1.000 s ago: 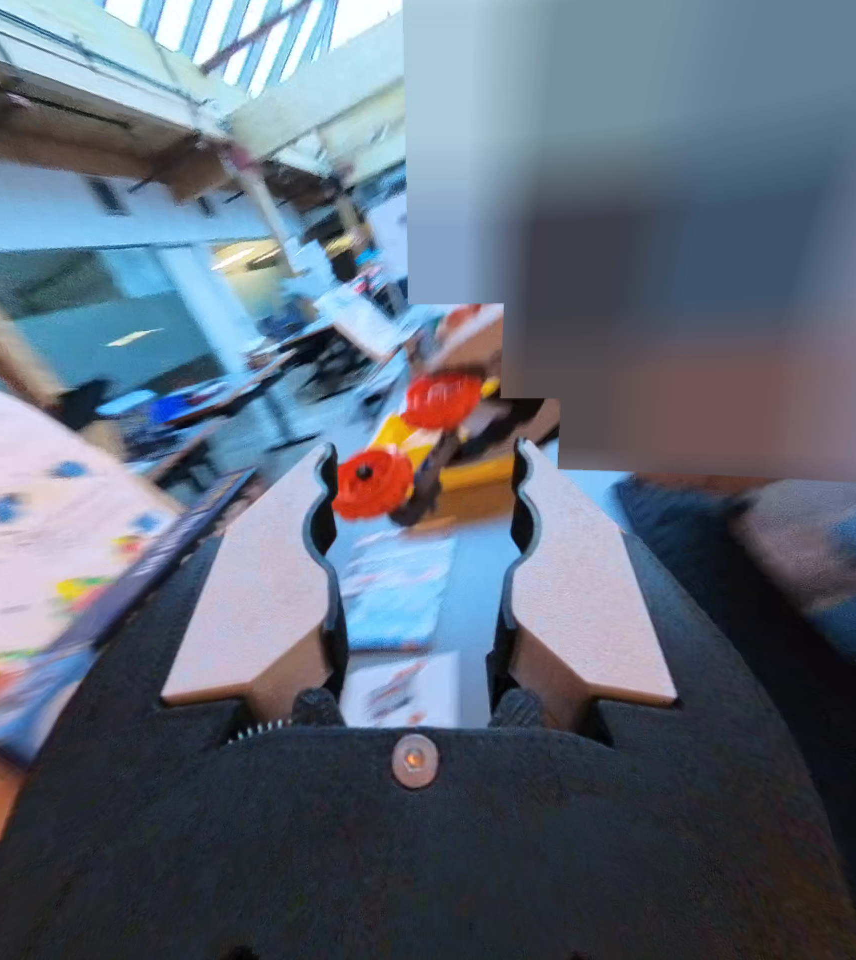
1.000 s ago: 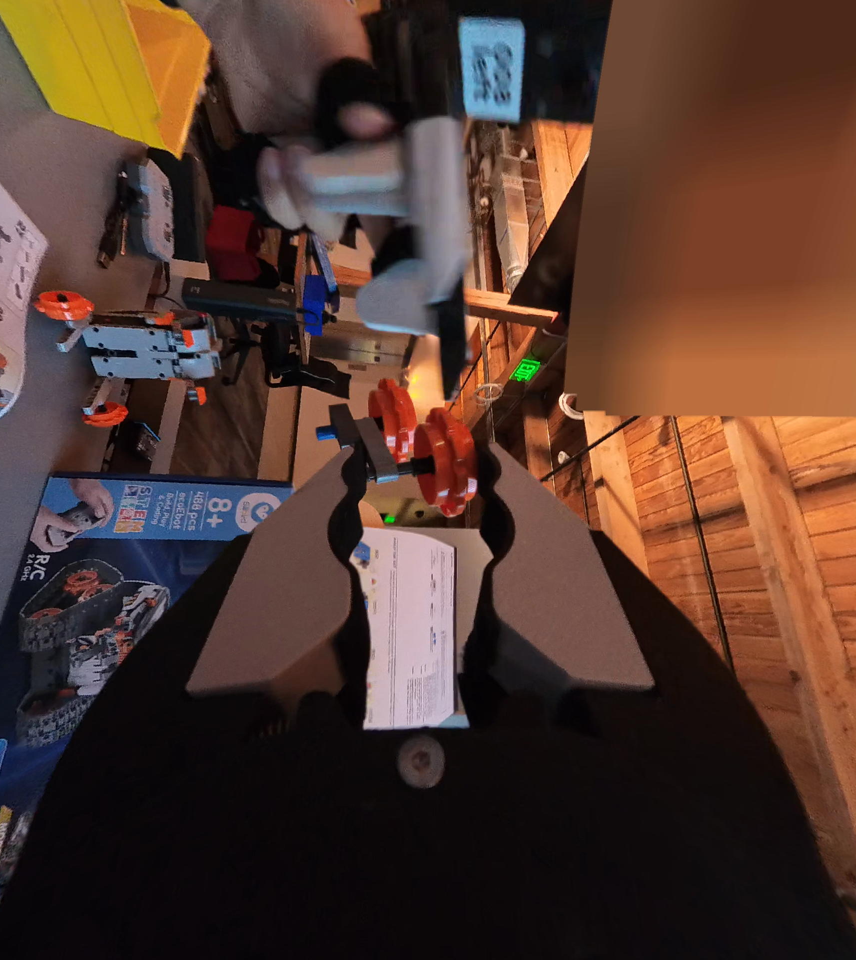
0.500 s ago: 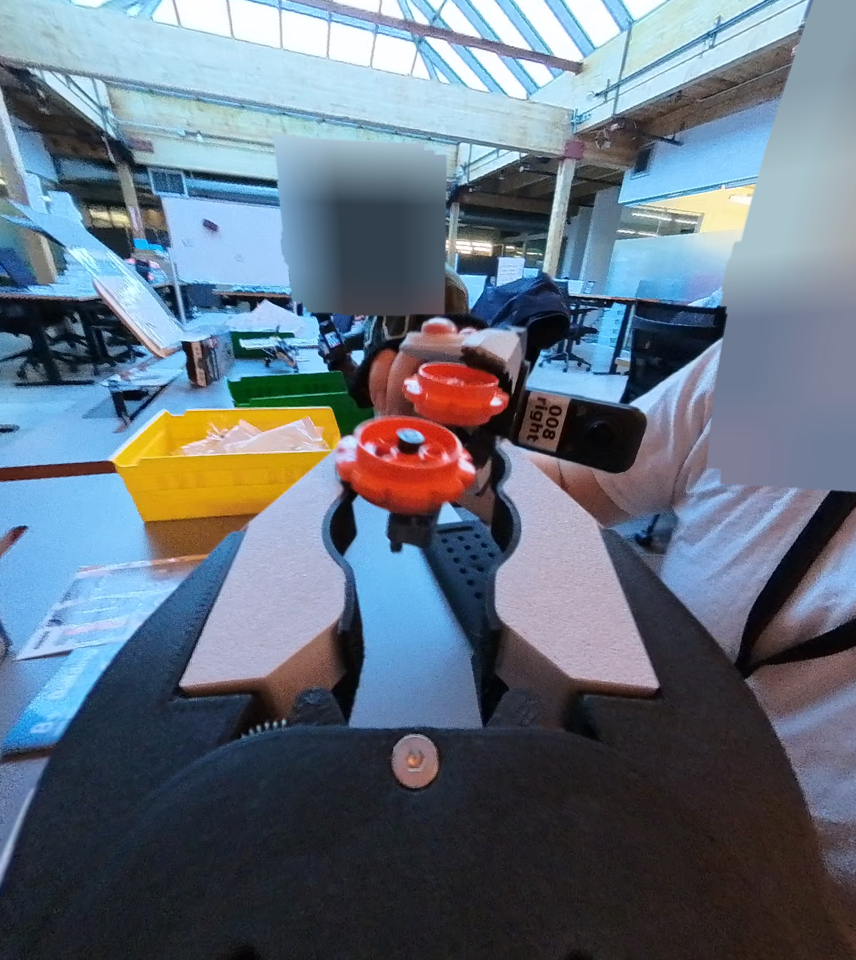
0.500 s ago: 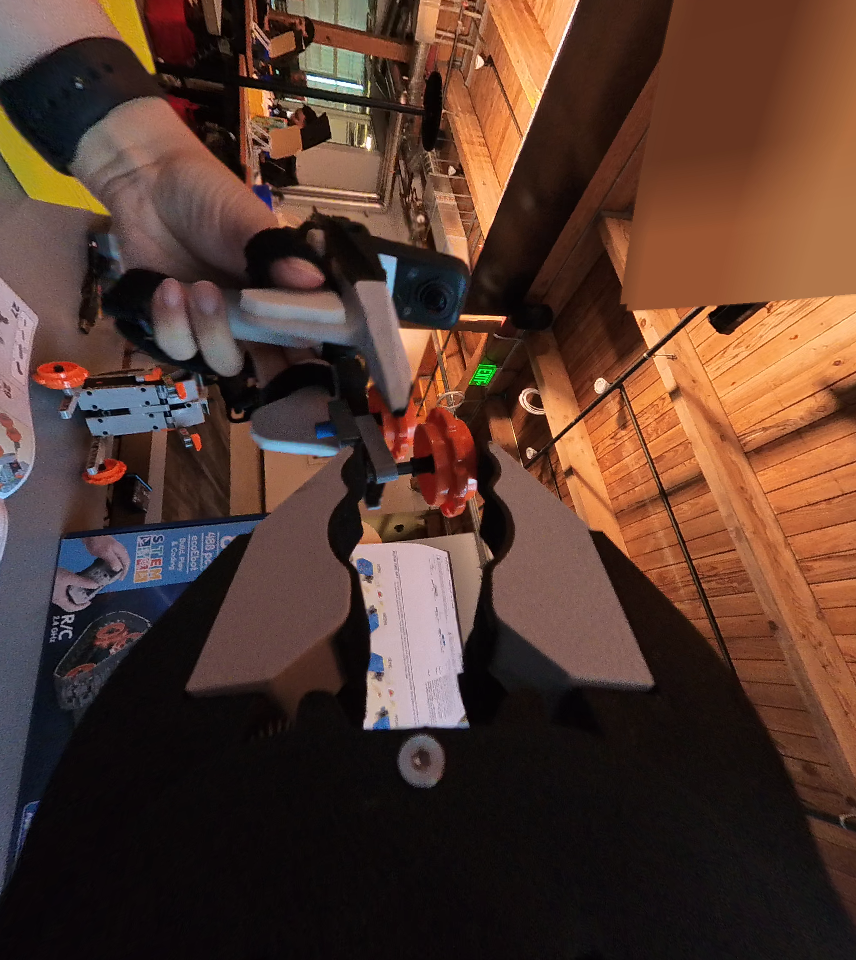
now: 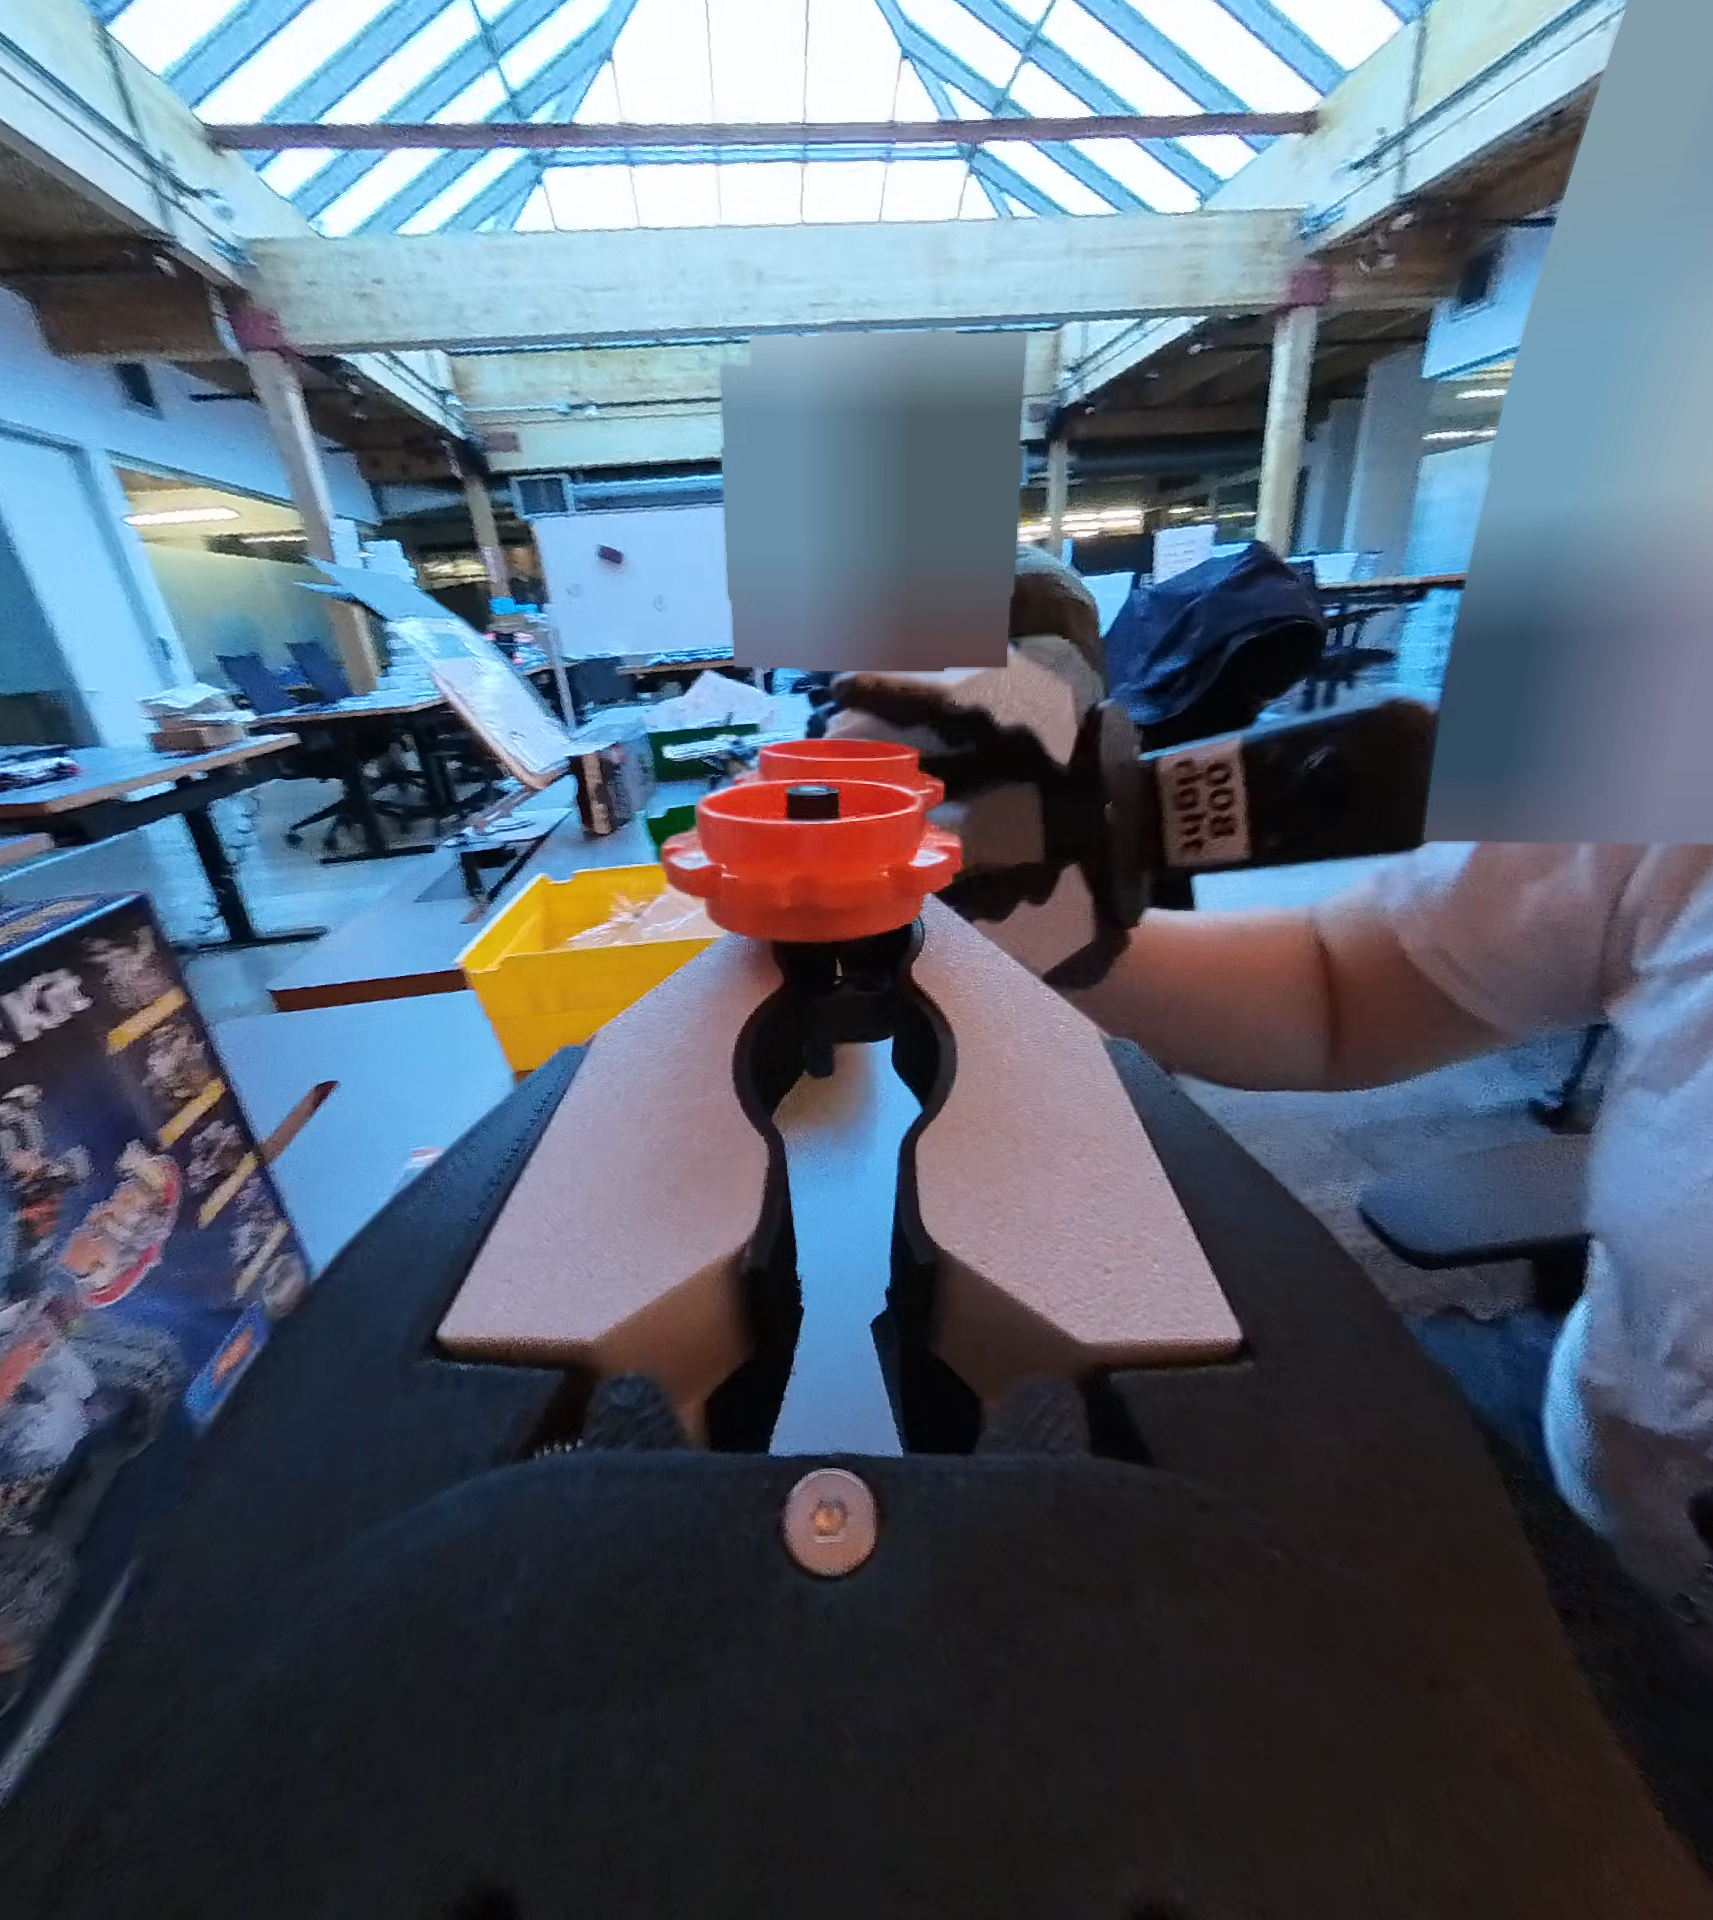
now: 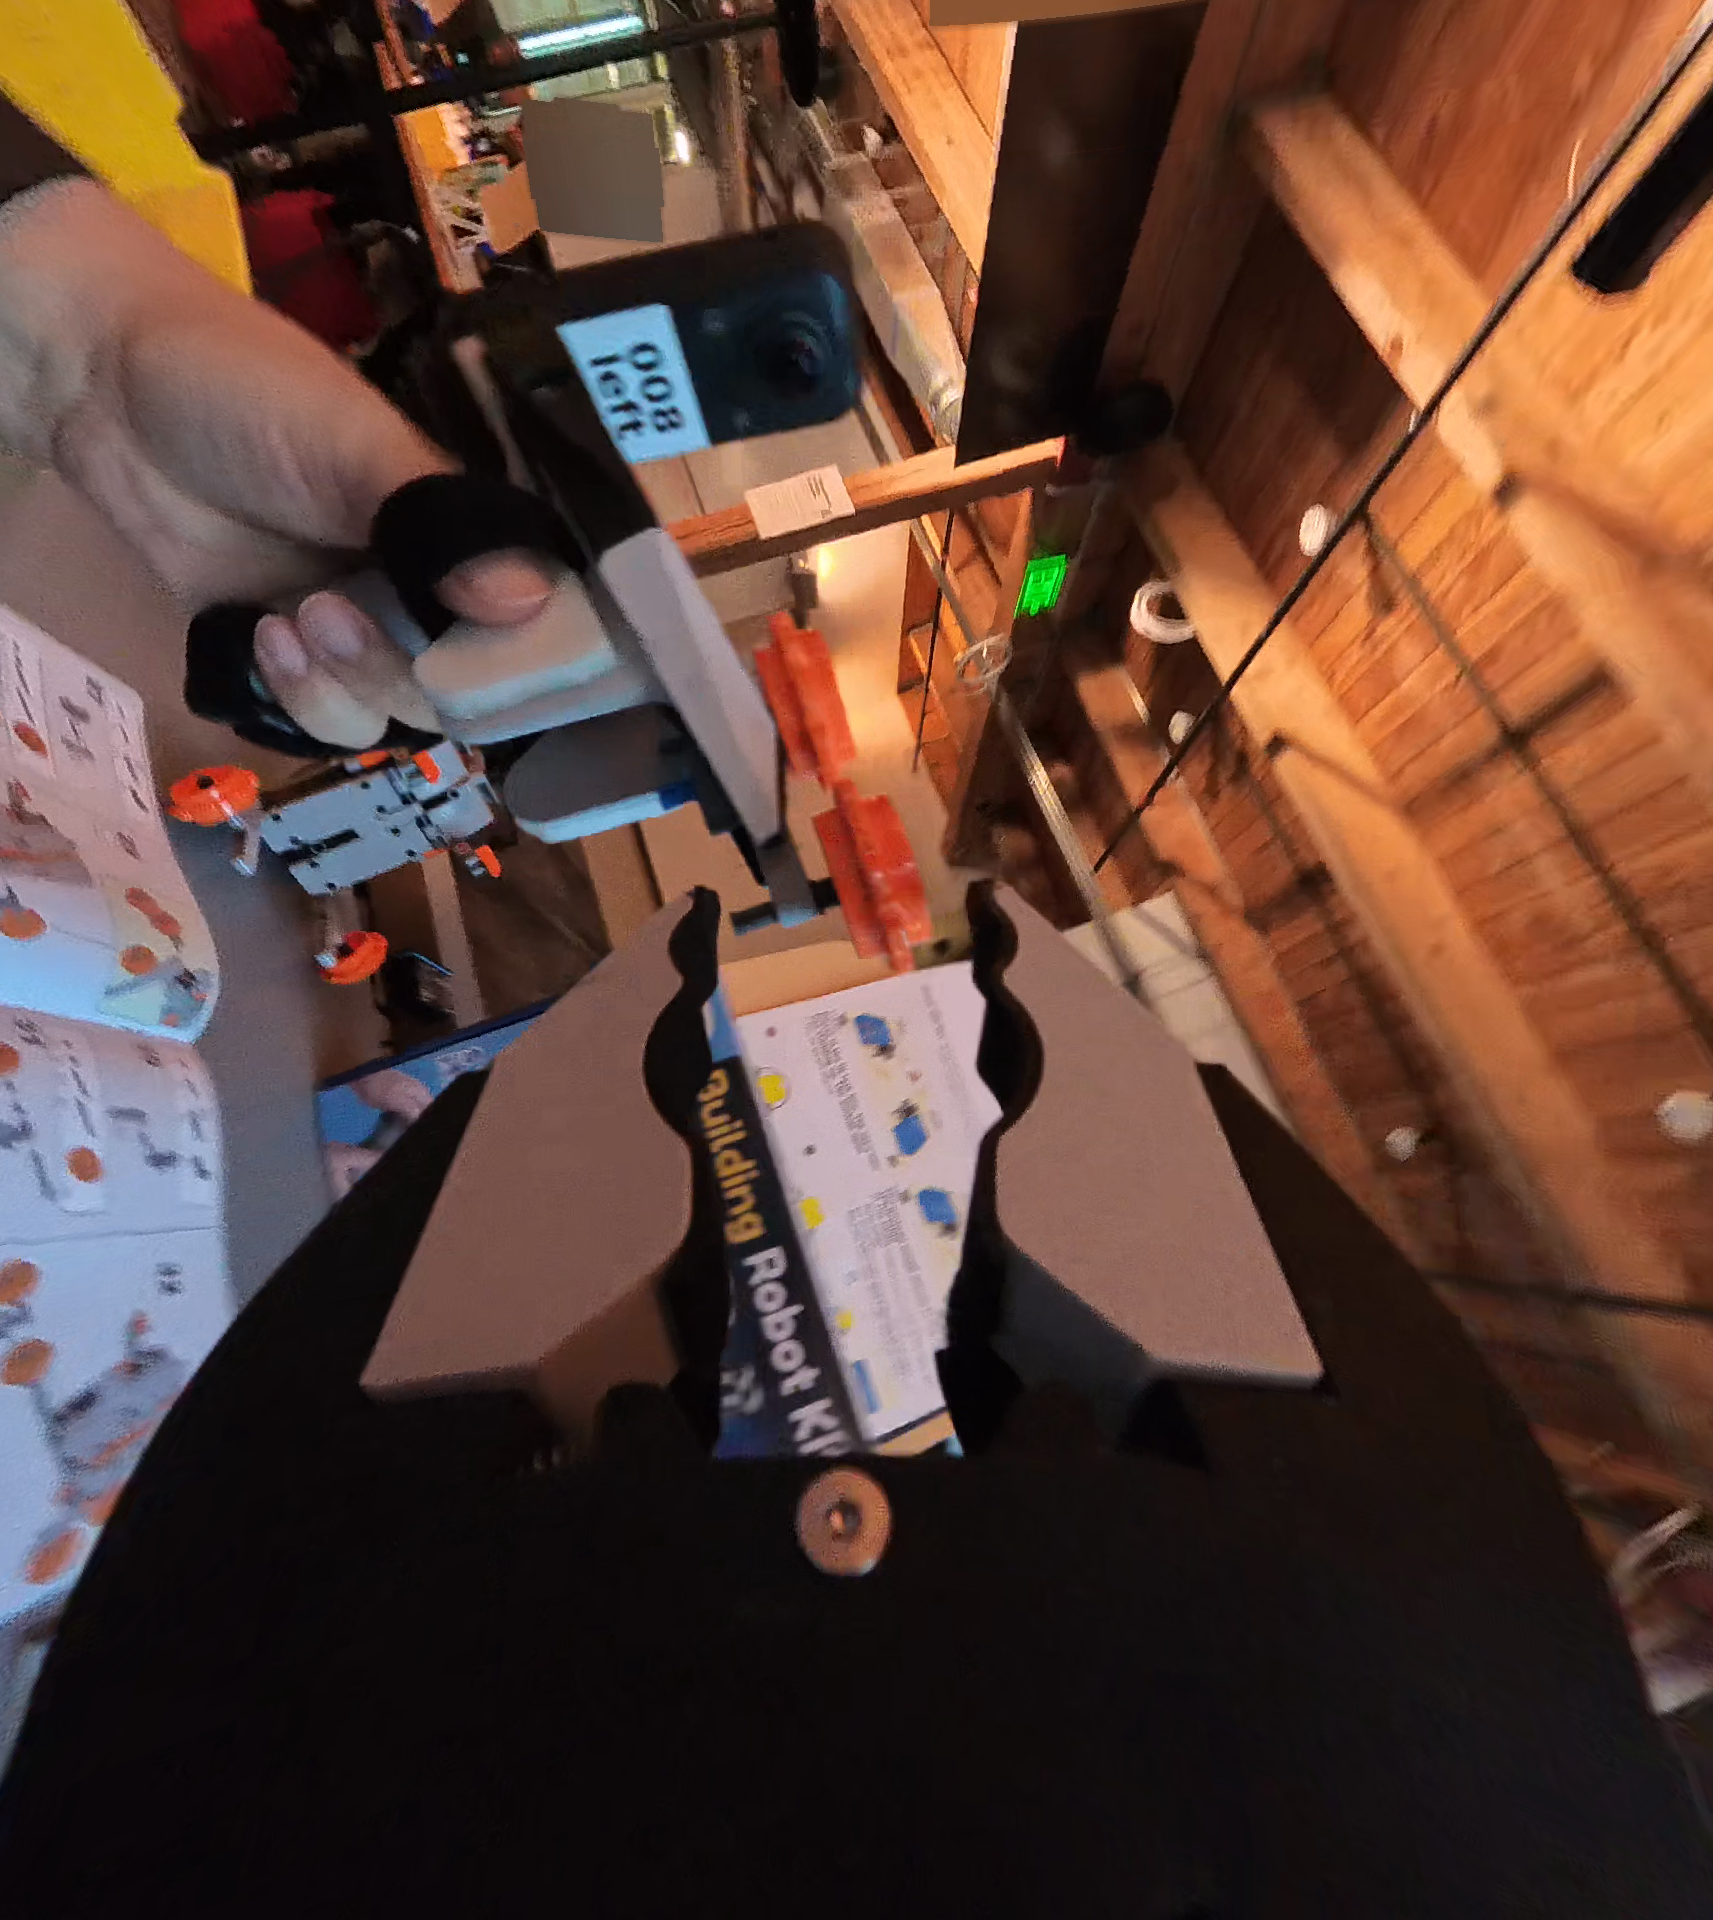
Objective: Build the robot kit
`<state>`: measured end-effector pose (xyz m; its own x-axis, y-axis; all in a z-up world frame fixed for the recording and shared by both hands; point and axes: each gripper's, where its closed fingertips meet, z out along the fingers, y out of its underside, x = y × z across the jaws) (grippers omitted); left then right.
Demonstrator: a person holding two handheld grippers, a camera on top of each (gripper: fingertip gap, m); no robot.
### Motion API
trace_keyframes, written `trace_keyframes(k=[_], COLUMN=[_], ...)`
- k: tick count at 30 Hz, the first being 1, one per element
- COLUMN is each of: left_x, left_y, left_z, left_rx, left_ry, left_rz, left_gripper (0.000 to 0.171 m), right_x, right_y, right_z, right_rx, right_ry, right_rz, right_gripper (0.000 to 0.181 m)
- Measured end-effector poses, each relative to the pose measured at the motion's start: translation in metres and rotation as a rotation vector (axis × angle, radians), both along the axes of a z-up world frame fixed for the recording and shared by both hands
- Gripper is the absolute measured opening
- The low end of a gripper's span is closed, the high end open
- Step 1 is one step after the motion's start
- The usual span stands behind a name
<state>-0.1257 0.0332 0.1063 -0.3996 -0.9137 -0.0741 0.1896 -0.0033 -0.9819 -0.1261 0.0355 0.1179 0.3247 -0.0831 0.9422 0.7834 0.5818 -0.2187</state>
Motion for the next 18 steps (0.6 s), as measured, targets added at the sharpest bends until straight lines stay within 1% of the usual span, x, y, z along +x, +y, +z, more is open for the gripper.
trace_keyframes(k=[2, 3, 4, 5, 6, 7, 8, 9, 11, 12, 14, 17, 18], left_x=[0.000, -0.001, -0.003, -0.004, -0.004, -0.003, -0.003, -0.002, 0.001, 0.002, 0.003, 0.003, 0.005], left_y=[0.012, 0.018, 0.021, 0.022, 0.022, 0.022, 0.019, 0.014, 0.010, 0.006, 0.001, -0.007, -0.006], left_z=[-0.006, -0.008, -0.009, -0.010, -0.013, -0.014, -0.016, -0.017, -0.018, -0.019, -0.020, -0.021, -0.023], left_rx=[0.006, 0.014, 0.026, 0.041, 0.063, 0.084, 0.108, 0.129, 0.168, 0.188, 0.211, 0.198, 0.193], left_ry=[0.002, -0.014, -0.039, -0.061, -0.075, -0.088, -0.100, -0.102, -0.094, -0.087, -0.079, -0.065, -0.054], left_rz=[0.043, 0.066, 0.078, 0.079, 0.085, 0.095, 0.089, 0.079, 0.090, 0.084, 0.086, 0.037, 0.037], left_gripper=[0.008, 0.008, 0.008, 0.008, 0.008, 0.008, 0.008, 0.008, 0.008, 0.008, 0.008, 0.008, 0.008], right_x=[0.007, 0.011, 0.013, 0.010, 0.007, 0.008, 0.013, 0.016, 0.019, 0.019, 0.014, 0.010, 0.010], right_y=[0.000, 0.000, 0.001, -0.002, -0.007, -0.011, -0.010, -0.007, 0.002, 0.004, 0.004, 0.001, 0.000], right_z=[-0.002, -0.005, -0.010, -0.015, -0.012, -0.004, 0.002, 0.001, -0.014, -0.019, -0.029, -0.024, -0.026], right_rx=[-0.128, -0.251, -0.447, -0.700, -0.945, -1.143, -1.307, -1.448, -1.627, -1.700, -1.842, -1.954, -1.977], right_ry=[0.153, 0.280, 0.447, 0.645, 0.862, 1.059, 1.224, 1.320, 1.410, 1.444, 1.499, 1.600, 1.608], right_rz=[0.042, 0.081, 0.153, 0.279, 0.436, 0.594, 0.701, 0.746, 0.685, 0.671, 0.661, 0.795, 0.818], right_gripper=[0.050, 0.048, 0.047, 0.054, 0.063, 0.065, 0.063, 0.061, 0.064, 0.074, 0.077, 0.074, 0.071])
